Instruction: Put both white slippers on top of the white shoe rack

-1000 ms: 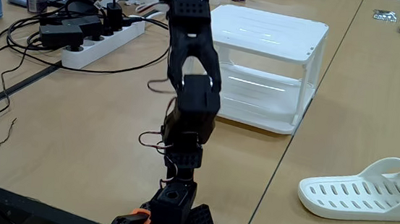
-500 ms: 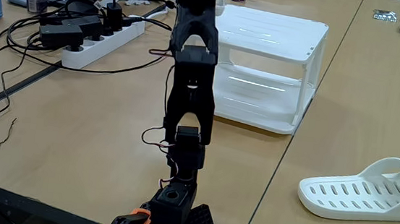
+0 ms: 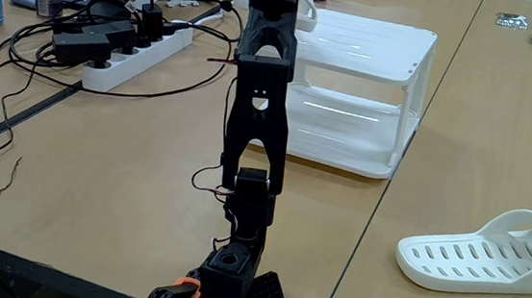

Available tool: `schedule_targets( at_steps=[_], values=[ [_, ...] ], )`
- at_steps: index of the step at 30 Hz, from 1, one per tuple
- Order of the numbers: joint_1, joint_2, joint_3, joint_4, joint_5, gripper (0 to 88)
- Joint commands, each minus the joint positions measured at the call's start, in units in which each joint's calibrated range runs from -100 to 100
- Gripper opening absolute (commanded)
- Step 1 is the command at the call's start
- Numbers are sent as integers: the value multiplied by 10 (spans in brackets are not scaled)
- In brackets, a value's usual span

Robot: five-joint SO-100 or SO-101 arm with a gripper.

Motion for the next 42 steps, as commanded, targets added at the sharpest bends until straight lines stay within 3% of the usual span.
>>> schedule_targets(
  at_steps=[1,12,37,42],
  values=[
    [22,7,-83,-4,4,8],
    [71,72,-150,-4,4,8],
    [61,205,-293,-10,4,8],
    [46,206,-290,-10,4,77]
  ],
)
